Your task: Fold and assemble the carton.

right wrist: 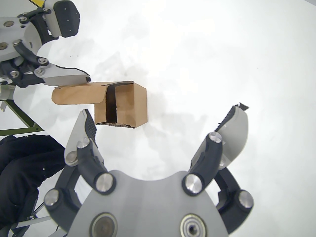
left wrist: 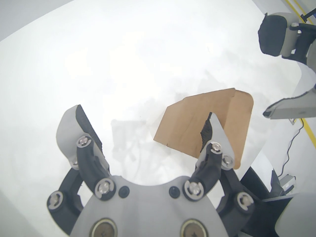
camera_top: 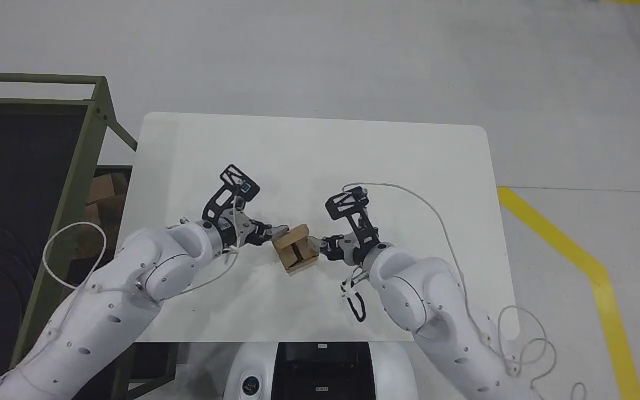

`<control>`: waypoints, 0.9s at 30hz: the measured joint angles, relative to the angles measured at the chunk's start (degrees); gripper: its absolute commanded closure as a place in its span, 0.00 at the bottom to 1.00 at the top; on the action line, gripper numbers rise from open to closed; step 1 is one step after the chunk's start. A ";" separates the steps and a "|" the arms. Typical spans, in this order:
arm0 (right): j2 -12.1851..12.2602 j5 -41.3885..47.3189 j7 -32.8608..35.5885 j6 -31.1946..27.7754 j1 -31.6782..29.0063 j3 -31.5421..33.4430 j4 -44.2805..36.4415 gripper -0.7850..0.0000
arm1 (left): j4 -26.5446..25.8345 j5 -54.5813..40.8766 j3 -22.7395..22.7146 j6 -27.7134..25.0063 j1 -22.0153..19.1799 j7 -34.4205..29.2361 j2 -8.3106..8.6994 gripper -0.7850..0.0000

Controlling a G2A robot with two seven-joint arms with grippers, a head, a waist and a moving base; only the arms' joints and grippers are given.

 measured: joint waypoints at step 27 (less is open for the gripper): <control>-0.29 -7.79 9.38 -1.28 -0.37 -1.38 -0.20 0.00 | 0.75 7.30 6.69 -3.60 -3.29 -6.35 -2.52 0.00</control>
